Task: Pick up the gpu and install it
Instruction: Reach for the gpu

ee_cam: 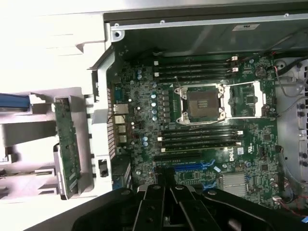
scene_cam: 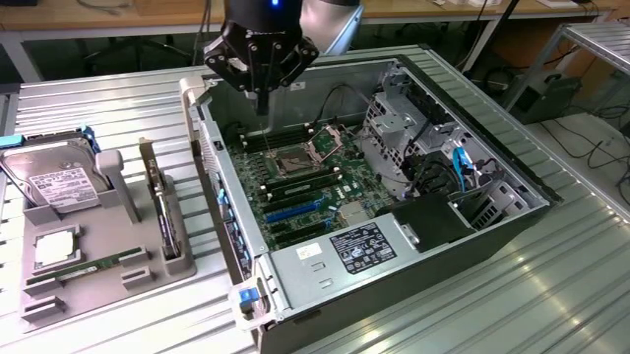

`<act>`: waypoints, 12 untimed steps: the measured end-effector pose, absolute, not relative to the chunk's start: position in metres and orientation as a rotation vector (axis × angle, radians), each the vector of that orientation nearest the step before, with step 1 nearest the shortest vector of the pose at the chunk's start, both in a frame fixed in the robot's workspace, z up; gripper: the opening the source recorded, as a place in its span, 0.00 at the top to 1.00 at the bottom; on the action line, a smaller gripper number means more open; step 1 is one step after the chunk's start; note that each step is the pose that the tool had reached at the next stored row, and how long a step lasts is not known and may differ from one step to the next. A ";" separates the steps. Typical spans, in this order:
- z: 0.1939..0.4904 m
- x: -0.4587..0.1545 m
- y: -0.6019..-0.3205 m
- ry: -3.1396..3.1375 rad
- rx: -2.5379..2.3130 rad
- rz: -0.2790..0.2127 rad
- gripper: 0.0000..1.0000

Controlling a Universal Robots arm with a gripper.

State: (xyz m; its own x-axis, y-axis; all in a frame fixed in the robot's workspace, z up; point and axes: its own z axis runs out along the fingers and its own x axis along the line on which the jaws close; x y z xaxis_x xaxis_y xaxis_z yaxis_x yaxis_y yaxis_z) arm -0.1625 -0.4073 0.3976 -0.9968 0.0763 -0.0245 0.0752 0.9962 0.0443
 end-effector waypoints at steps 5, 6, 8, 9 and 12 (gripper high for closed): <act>0.396 -0.191 -0.413 3.112 0.118 0.067 0.89; 0.396 -0.195 -0.414 3.112 0.118 0.067 0.89; 0.394 -0.204 -0.415 3.112 0.118 0.067 0.89; 0.393 -0.209 -0.416 3.112 0.118 0.067 0.89; 0.390 -0.225 -0.419 3.112 0.118 0.066 0.89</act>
